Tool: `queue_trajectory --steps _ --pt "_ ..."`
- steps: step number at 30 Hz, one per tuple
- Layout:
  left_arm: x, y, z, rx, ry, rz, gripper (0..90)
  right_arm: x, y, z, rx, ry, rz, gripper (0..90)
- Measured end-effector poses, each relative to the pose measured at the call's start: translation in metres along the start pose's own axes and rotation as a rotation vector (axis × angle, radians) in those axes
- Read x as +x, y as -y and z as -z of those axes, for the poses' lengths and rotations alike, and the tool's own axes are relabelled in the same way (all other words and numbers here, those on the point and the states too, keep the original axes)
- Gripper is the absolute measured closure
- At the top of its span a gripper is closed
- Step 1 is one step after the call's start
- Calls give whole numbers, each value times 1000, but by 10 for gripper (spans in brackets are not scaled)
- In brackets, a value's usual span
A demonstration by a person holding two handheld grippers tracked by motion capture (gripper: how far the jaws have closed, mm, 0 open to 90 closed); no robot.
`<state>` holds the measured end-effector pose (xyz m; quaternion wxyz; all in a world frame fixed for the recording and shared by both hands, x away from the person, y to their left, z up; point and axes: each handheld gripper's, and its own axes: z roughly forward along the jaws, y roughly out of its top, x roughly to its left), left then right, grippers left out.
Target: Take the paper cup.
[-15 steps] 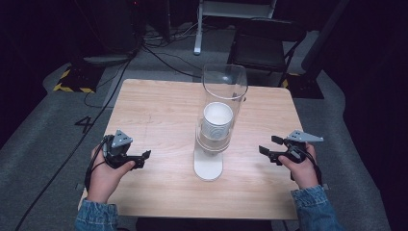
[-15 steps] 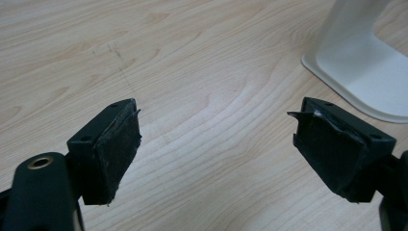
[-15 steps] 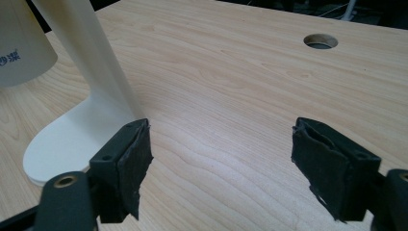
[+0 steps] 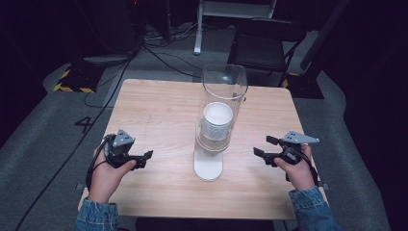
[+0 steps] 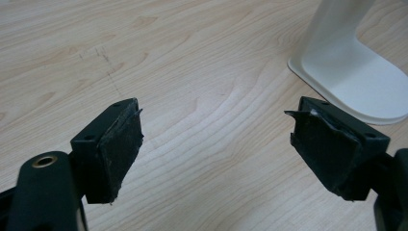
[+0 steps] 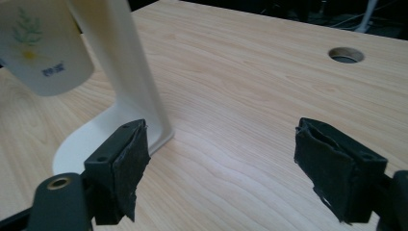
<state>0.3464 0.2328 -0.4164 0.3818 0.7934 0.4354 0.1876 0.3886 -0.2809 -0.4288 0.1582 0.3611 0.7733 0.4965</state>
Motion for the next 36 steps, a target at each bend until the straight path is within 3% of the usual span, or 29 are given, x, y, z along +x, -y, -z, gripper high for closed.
queue_trajectory --steps 7,8,9,10,12,20,24,30,36 --pt "-1 -7 0 -1 10 -20 189 36 -9 -27 27 -102 72 202" --pt "-1 -7 0 -1 10 -20 189 36 -9 -27 27 -102 72 202" --pt "-3 -9 -2 0 20 -31 187 45 -10 -34 30 -133 85 194" --pt "-3 -9 -2 0 20 -31 185 45 -10 -34 30 -133 85 194" --pt "-3 -10 -4 1 26 -36 182 56 -12 -42 20 -176 88 187" --pt "-3 -12 -8 2 37 -44 177 84 -22 -64 -18 -251 115 170" --pt "-3 -11 -8 6 39 -41 177 92 -24 -73 -51 -253 123 172" --pt "-1 -10 -7 1 39 -36 176 98 -29 -87 -139 -214 83 219" --pt "-1 -9 -6 3 41 -40 177 103 -29 -92 -156 -218 92 295"
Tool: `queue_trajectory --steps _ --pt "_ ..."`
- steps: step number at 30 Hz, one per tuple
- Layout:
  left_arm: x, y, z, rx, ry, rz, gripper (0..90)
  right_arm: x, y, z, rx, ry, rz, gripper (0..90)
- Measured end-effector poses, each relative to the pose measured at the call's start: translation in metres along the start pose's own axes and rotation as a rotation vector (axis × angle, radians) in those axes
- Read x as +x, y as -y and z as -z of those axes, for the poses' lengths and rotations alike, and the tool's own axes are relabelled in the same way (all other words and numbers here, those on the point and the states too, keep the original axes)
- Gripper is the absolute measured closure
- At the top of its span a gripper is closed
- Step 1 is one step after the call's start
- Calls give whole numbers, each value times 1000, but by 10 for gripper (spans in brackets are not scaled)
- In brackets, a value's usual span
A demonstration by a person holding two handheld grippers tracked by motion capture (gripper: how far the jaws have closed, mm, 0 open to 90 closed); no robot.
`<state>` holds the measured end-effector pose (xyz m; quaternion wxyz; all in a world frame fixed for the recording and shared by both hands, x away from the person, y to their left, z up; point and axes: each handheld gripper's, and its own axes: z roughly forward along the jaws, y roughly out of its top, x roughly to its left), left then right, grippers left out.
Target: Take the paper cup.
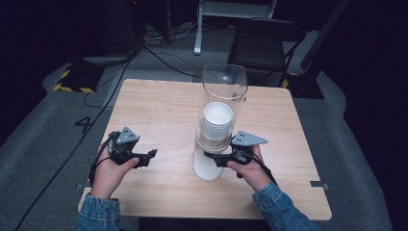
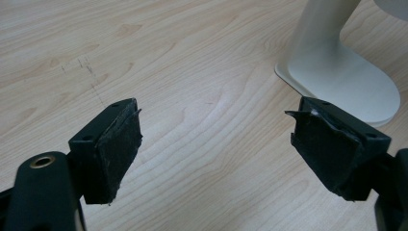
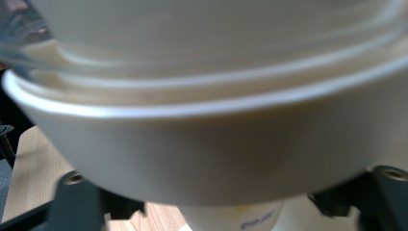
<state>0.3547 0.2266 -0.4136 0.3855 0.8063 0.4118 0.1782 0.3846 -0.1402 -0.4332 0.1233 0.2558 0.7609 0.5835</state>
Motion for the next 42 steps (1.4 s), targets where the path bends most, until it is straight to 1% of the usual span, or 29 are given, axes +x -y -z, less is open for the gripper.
queue_trajectory --steps 7,8,11,13,15,18,21,24,26,29,32,33,34,40,41,42 --pt "-1 2 4 -4 -2 3 182 -1 -1 1 16 -9 30 311" --pt "-1 2 4 -6 -3 8 183 -1 -1 1 15 -8 35 312" --pt "-1 2 6 -7 -3 4 184 -3 1 0 5 -10 48 313" --pt "-2 3 6 -10 -2 12 184 -3 2 0 1 -12 55 314" --pt "-1 3 7 -10 -5 4 185 -4 2 0 0 -11 63 315" --pt "-1 3 7 -9 -4 5 185 -4 2 0 -2 -11 70 315" --pt "-2 3 6 -10 1 15 185 -5 3 -1 -3 -9 76 316" --pt "-1 3 7 -8 0 4 185 -5 4 -1 -11 -7 88 316" --pt "-1 3 6 -10 2 10 185 -5 5 -1 -14 -6 86 316" --pt "-1 3 6 -9 1 6 185 -5 5 -1 -19 -1 90 317" --pt "-2 3 6 -10 4 10 185 -4 6 -1 -21 1 93 318" --pt "-2 4 5 -11 15 17 185 -5 6 -2 -21 7 108 317" --pt "-2 4 5 -11 17 16 185 -5 7 -2 -14 17 123 317" --pt "-1 4 4 -11 22 21 185 -5 7 -2 -18 18 120 317" --pt "-1 4 4 -12 23 22 185 -5 8 -2 -21 18 114 317" --pt "-1 3 4 -12 19 15 185 -4 8 -2 -20 18 108 317"
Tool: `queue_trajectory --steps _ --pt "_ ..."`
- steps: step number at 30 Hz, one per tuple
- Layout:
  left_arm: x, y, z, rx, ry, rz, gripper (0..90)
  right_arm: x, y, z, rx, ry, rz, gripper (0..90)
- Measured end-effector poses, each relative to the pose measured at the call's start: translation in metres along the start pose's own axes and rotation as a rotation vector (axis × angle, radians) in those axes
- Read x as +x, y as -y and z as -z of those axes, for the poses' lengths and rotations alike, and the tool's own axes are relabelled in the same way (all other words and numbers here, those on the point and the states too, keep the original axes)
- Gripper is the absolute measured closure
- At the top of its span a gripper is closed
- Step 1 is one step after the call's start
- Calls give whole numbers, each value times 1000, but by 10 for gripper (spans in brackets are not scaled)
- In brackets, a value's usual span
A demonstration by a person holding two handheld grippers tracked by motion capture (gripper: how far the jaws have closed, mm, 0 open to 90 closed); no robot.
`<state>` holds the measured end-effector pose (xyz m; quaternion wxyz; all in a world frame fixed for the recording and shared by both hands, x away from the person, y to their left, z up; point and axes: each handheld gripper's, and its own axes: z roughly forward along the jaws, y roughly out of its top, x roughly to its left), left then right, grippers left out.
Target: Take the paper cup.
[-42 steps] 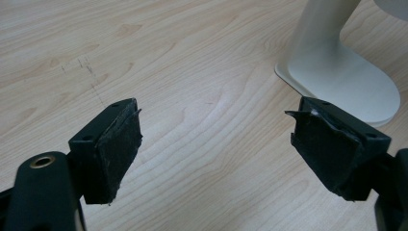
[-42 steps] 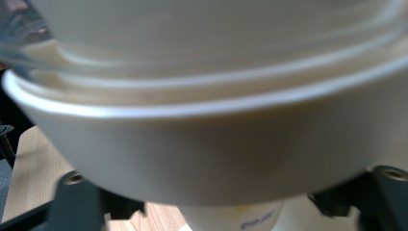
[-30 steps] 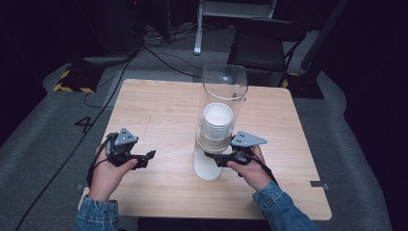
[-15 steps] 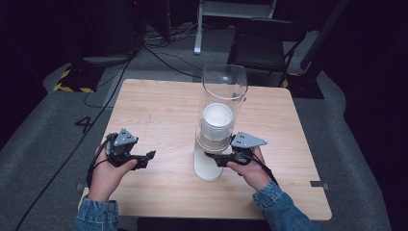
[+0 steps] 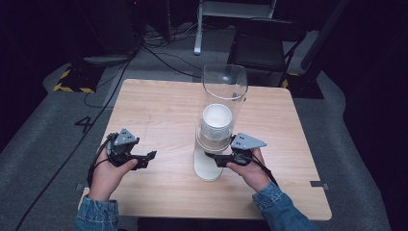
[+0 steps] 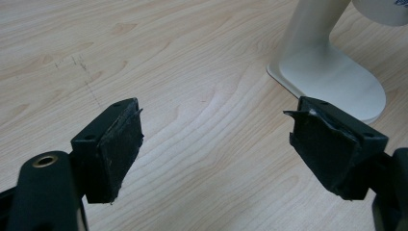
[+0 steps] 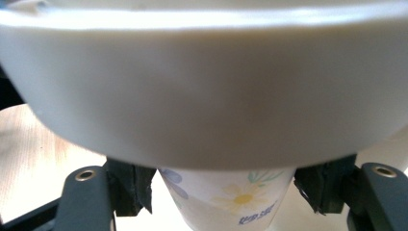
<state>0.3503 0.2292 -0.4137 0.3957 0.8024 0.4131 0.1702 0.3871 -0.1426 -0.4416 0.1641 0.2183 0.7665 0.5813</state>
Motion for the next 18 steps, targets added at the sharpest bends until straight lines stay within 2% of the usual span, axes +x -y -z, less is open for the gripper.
queue_trajectory --steps 3,5,7,9,14,15,18 --pt "-1 0 -1 2 7 8 185 2 0 0 9 -5 -24 317" --pt "-1 -1 -1 2 9 5 185 2 3 -1 15 -29 -74 325" --pt "-1 -1 -2 0 12 7 186 2 8 -3 69 -13 -48 340" --pt "-1 -1 -2 0 12 13 185 2 16 -5 96 -16 -45 342" --pt "1 -1 -4 6 11 11 185 1 23 -5 89 -2 -31 335" --pt "1 -1 -4 11 12 9 186 1 26 -6 117 3 -17 331" --pt "1 -1 -5 11 14 0 186 0 30 -8 136 4 -22 329"
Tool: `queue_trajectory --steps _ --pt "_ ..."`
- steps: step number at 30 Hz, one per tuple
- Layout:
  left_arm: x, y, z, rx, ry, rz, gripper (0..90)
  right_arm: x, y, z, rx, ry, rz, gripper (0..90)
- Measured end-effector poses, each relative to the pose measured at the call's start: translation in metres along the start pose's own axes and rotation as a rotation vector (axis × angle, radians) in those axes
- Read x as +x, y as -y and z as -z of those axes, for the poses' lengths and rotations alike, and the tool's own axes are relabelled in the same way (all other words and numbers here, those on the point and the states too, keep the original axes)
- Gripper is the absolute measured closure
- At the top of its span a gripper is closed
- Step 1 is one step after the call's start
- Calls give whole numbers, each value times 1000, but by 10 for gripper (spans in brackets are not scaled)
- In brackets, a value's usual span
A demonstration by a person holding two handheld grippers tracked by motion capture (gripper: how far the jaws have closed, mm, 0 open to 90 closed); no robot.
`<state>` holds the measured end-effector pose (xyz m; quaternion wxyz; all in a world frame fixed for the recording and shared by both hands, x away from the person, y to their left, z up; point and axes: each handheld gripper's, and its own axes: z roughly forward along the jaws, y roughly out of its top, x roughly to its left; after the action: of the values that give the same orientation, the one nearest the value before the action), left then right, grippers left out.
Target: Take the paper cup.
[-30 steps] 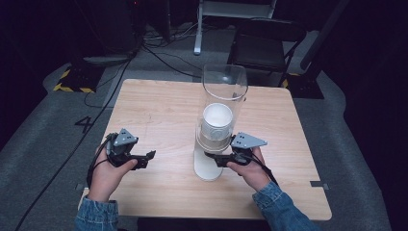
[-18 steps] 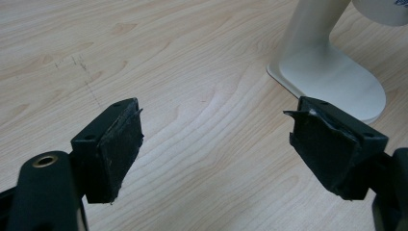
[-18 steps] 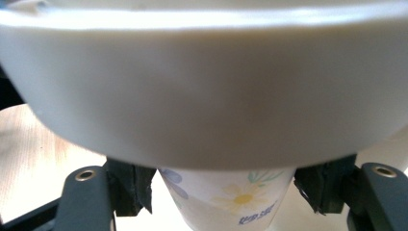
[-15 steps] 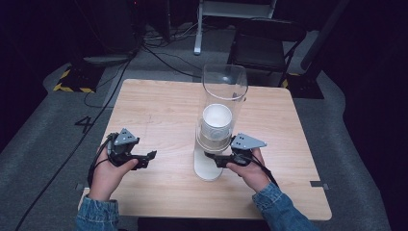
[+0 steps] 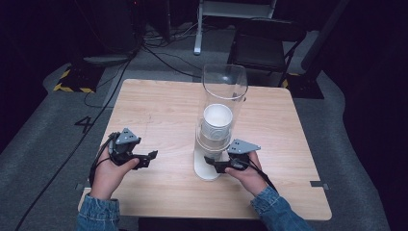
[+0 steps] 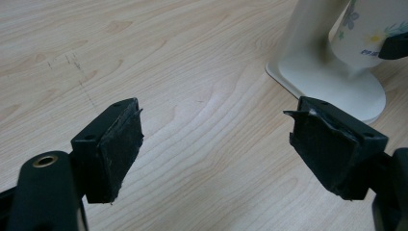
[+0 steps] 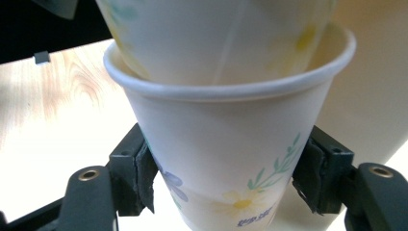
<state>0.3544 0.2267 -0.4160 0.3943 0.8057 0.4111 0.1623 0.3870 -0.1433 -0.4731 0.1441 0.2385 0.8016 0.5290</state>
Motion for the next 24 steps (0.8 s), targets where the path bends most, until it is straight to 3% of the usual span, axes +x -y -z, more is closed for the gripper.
queue_trajectory --steps 15,24 --pt "0 0 -1 3 6 8 186 2 11 -5 68 -3 16 326" --pt "0 -1 -2 5 9 13 186 2 14 -4 77 -1 20 324"
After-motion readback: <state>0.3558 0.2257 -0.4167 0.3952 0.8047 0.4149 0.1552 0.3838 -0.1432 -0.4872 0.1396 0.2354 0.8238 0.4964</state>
